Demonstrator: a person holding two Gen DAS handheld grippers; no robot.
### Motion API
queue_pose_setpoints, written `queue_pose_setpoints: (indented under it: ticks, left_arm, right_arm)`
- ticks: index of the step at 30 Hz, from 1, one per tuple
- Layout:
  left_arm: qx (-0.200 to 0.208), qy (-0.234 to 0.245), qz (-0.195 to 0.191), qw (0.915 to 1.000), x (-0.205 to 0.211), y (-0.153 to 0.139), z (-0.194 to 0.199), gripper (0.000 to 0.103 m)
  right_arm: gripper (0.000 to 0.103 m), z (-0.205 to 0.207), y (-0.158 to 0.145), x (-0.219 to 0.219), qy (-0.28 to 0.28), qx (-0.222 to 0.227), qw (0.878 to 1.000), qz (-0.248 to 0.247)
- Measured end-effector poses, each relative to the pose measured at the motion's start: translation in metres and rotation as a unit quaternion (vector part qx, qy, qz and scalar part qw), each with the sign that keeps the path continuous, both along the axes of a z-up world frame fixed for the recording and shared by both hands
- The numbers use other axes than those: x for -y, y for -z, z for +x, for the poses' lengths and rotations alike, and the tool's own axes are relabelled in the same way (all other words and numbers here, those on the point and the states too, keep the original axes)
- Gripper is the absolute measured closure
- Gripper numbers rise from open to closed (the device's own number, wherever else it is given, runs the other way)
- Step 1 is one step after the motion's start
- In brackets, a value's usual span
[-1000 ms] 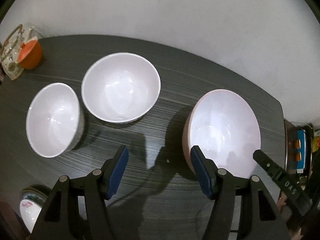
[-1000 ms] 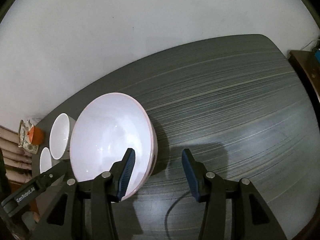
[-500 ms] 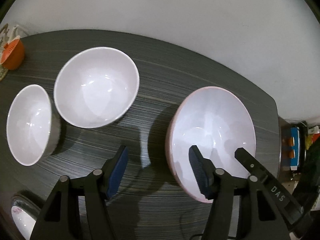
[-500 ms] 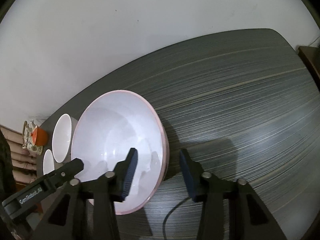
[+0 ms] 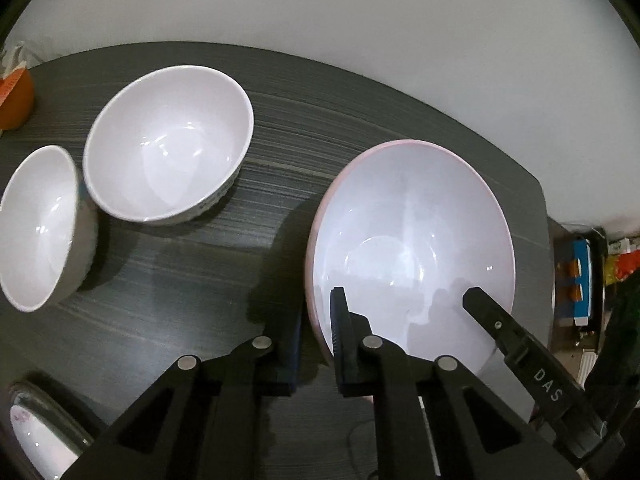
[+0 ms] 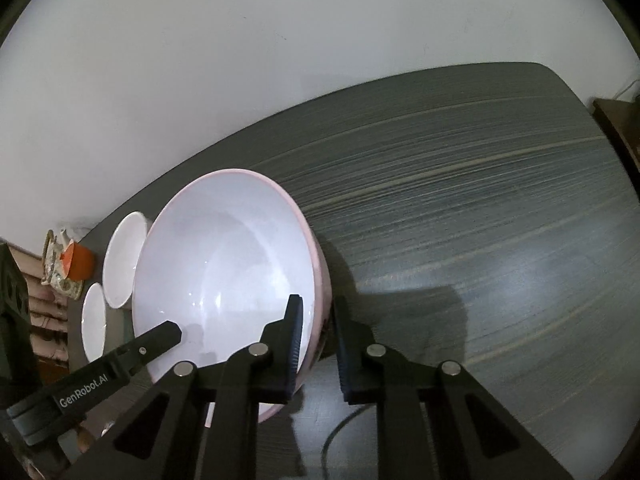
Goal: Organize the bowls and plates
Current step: 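Grasp the large pink bowl rim with the left tool while the right tool grips it too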
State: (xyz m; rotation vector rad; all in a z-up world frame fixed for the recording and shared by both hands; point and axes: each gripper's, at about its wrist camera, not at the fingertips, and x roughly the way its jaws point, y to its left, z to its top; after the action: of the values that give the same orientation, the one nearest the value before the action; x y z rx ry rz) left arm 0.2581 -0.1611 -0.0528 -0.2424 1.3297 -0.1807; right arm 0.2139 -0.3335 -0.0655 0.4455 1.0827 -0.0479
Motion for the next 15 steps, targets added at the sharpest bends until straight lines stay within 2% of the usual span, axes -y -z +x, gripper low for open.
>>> queue_pose_setpoints:
  ticks: [8, 15]
  left_arm:
    - [0.018, 0.014, 0.012, 0.9997, -0.019, -0.041, -0.055, 0.092]
    - [0.007, 0.009, 0.018, 0.9998, -0.053, -0.054, -0.114, 0.091]
  right_arm:
    - [0.087, -0.058, -0.029, -0.027, -0.016, 0.008, 1.0, 0.011]
    - [0.087, -0.116, -0.029, -0.067, -0.034, -0.008, 0.999, 0.018]
